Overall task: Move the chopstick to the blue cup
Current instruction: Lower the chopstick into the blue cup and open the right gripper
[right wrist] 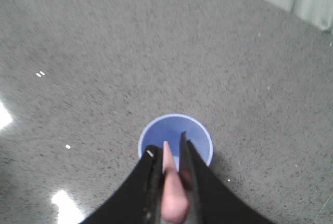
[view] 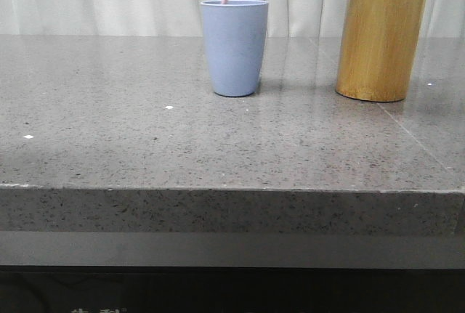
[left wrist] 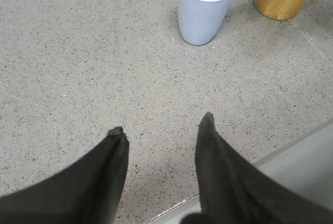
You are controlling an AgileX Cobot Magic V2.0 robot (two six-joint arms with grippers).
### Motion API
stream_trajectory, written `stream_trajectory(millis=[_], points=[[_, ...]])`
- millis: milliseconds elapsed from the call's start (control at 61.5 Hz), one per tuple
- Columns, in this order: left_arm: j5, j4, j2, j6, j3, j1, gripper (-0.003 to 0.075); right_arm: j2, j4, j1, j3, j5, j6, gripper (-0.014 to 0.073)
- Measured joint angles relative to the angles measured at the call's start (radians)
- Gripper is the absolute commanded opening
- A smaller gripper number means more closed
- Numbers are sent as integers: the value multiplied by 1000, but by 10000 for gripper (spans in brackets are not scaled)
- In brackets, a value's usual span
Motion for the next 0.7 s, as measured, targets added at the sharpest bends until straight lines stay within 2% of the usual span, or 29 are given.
stream_trajectory(millis=[98,179,374,423,602,700], points=[[0,0,0,0,0,0,316,57,-7,2,0,-20,0,-50],[0,0,0,0,0,0,316,88,-11,2,0,-34,0,20],[0,0,0,0,0,0,316,125,-11,2,0,-52,0,346],[0,0,0,0,0,0,316,125,-12,2,0,-53,0,393],[0,0,0,0,0,0,316,104,-58,2,-38,7,0,402],[0,0,0,0,0,0,316,57,-110,2,-68,78,55,401]])
